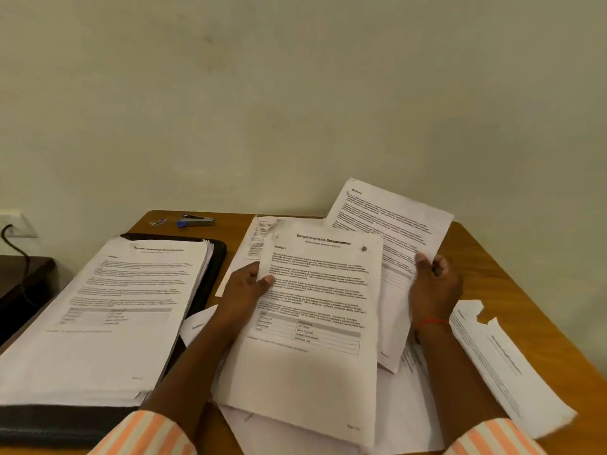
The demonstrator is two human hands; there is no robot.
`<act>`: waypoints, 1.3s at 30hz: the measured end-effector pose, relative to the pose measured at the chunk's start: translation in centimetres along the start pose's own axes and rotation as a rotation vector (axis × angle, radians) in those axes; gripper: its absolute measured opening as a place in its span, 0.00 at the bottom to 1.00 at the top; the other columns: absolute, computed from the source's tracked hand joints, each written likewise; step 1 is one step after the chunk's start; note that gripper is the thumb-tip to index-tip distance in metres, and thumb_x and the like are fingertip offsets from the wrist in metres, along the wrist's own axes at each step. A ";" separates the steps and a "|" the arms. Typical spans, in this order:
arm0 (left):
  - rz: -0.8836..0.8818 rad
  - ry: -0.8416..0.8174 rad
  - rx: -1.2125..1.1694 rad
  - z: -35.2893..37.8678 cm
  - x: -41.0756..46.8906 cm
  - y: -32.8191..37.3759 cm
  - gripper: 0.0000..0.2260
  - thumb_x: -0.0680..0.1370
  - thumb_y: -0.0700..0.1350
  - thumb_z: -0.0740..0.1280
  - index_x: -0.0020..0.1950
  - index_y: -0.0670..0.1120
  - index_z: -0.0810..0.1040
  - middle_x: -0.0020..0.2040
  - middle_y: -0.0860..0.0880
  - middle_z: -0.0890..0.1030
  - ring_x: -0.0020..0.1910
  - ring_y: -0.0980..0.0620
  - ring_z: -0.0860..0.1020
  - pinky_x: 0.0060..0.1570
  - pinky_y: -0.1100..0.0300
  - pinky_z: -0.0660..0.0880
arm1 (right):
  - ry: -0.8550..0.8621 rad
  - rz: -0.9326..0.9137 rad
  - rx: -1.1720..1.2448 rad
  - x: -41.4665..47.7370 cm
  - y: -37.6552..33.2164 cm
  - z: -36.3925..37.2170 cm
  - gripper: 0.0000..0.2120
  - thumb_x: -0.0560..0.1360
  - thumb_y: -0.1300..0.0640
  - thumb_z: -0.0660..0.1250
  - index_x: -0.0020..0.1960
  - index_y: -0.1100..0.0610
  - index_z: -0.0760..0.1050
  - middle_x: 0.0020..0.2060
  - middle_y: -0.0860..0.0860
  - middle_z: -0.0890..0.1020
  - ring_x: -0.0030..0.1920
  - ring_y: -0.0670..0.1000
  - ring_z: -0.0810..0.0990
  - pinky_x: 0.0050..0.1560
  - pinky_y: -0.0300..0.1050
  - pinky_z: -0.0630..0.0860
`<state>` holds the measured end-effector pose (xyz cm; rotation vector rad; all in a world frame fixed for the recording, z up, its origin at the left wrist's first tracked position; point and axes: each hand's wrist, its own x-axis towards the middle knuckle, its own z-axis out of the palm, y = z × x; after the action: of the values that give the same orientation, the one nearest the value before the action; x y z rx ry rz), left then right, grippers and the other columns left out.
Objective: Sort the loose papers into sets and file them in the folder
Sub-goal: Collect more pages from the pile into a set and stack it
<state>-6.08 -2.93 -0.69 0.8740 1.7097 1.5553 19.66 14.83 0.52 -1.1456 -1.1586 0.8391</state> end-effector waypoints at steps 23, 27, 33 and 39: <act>-0.068 0.154 0.255 -0.8 -0.6 0.7 0.14 0.82 0.54 0.64 0.57 0.45 0.80 0.57 0.48 0.84 0.49 0.50 0.83 0.43 0.59 0.77 | -0.776 0.348 0.218 -4.8 -1.1 2.5 0.21 0.82 0.41 0.58 0.62 0.53 0.80 0.53 0.56 0.86 0.55 0.59 0.85 0.57 0.60 0.80; -0.104 0.103 0.124 -0.9 -0.8 0.8 0.09 0.82 0.52 0.66 0.53 0.48 0.80 0.48 0.50 0.85 0.46 0.48 0.85 0.38 0.60 0.77 | -0.928 0.154 -0.059 -3.7 -0.6 1.6 0.16 0.77 0.54 0.72 0.64 0.55 0.78 0.57 0.50 0.85 0.57 0.53 0.84 0.57 0.57 0.81; -0.124 -0.028 0.241 -1.5 -0.8 0.7 0.10 0.81 0.52 0.68 0.55 0.46 0.81 0.50 0.49 0.86 0.47 0.49 0.85 0.40 0.60 0.77 | -1.039 0.211 -0.176 -3.8 -1.0 1.0 0.15 0.77 0.48 0.72 0.58 0.55 0.81 0.48 0.52 0.87 0.43 0.52 0.87 0.31 0.39 0.77; -0.121 -0.052 0.401 -1.5 -0.7 0.6 0.11 0.81 0.56 0.66 0.48 0.49 0.78 0.49 0.50 0.83 0.47 0.51 0.81 0.42 0.59 0.75 | -0.492 -0.145 -0.780 -2.6 0.6 1.8 0.16 0.78 0.44 0.68 0.49 0.58 0.78 0.46 0.55 0.82 0.49 0.57 0.81 0.46 0.46 0.75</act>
<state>-6.93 -4.27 0.04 0.9737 2.0325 1.1179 17.37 12.97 -0.74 -1.4884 -2.0640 0.5699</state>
